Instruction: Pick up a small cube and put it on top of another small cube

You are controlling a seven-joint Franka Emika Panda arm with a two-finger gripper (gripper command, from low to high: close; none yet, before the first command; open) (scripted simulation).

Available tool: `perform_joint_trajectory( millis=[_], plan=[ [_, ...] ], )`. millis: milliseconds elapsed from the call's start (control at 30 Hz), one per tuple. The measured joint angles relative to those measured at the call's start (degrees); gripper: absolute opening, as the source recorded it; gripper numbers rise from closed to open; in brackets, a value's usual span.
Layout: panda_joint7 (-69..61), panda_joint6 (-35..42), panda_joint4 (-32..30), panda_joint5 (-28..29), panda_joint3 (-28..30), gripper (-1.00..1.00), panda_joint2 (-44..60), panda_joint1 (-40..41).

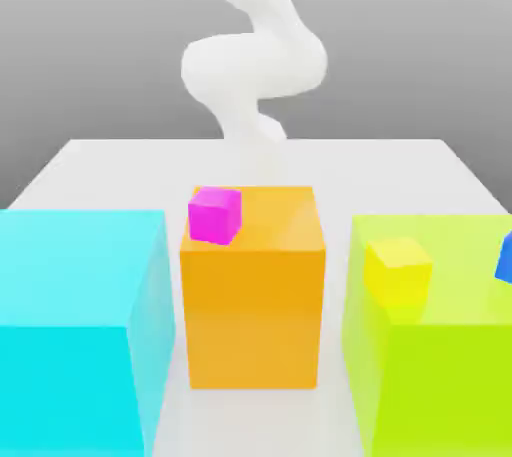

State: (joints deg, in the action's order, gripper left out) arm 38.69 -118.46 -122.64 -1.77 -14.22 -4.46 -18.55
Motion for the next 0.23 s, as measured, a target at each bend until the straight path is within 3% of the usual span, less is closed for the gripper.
perform_joint_trajectory(
  millis=[33, 67, 233],
  plan=[
    [0.04, -2.02, -1.24, 0.3, -0.04, -1.0, 0.88, 0.04],
    [0.13, -4.13, -2.55, 0.54, -0.06, 1.0, 1.75, -0.01],
    [0.13, -4.13, -2.55, 0.54, -0.06, 1.0, 1.75, -0.01]
  ],
)
